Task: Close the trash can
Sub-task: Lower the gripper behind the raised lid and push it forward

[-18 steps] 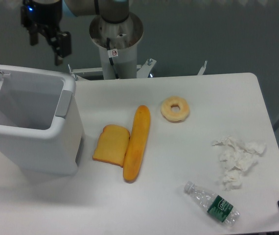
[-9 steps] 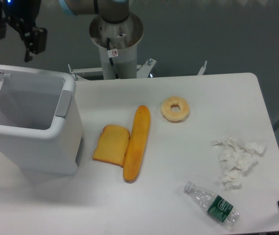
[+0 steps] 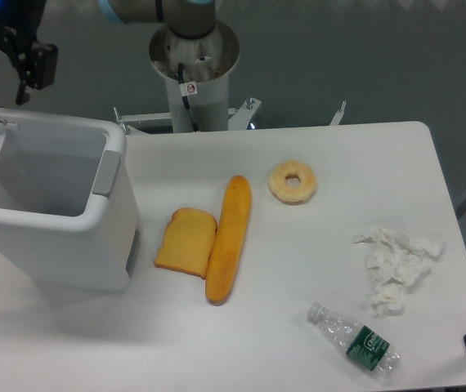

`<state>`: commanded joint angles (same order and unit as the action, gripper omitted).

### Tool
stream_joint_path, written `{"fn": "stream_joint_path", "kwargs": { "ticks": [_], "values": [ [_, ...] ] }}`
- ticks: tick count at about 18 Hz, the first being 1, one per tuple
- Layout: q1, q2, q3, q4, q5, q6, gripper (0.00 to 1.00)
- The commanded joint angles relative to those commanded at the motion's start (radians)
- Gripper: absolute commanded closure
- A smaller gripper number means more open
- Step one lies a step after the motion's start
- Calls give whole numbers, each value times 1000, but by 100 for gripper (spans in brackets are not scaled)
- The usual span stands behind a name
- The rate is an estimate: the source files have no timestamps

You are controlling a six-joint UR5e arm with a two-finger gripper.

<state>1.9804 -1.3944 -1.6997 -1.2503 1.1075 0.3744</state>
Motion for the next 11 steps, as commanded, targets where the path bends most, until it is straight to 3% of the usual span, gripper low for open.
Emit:
{"fn": "stream_joint_path", "kwargs": {
  "ticks": [5, 11],
  "values": [
    [-11, -21, 8, 41, 3, -34, 0],
    [-5, -26, 28, 42, 34, -32, 0]
  ]
}}
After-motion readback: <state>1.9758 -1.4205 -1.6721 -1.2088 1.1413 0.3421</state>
